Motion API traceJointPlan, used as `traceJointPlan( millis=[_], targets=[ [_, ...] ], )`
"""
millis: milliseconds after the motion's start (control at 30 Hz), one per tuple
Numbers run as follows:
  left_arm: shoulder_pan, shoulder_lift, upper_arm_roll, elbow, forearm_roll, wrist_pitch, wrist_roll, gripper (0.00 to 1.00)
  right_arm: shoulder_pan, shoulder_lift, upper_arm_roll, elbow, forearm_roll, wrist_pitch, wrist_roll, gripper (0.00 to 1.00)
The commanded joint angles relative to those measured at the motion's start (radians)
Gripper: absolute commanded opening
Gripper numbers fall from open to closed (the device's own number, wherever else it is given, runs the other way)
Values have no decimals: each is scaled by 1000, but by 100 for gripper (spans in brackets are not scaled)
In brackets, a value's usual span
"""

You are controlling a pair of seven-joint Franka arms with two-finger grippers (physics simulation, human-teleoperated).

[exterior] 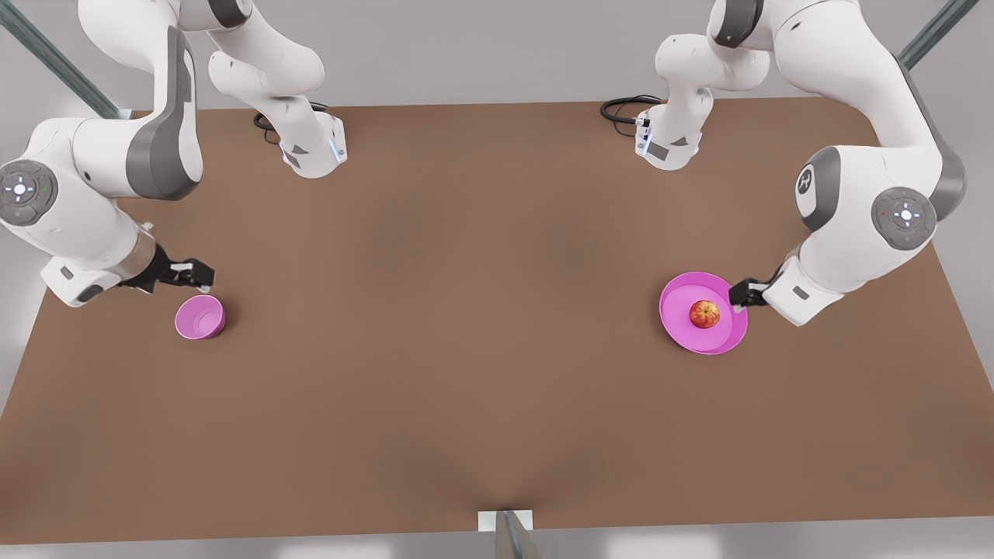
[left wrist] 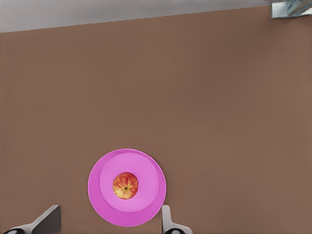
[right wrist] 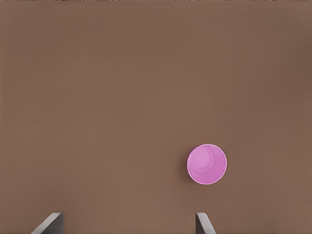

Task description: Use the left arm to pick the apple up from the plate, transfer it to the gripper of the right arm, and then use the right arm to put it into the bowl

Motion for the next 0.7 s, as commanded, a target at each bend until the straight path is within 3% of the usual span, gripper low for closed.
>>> traceJointPlan(
  millis=[0,100,233,300,400,667],
  targets=[
    [1,-3,0,1,0,53,16,100,0,-1,0,0,0,33,0,100],
    [9,-42,3,-105,-16,100,19,100,0,-1,0,0,0,33,-3,100],
    [35,-274,6,-681,-18,540,16,100,-1,0,0,0,0,33,-4,100],
    [38,-271,6,-806,-18,703,14,100,-3,0,0,0,0,33,-4,100],
    [59,-257,6,-953,-18,882,13,100,-3,0,0,0,0,33,-4,100],
    [101,-135,8,-1075,-18,1113,13,100,-4,2,0,0,0,33,-6,100]
  ],
)
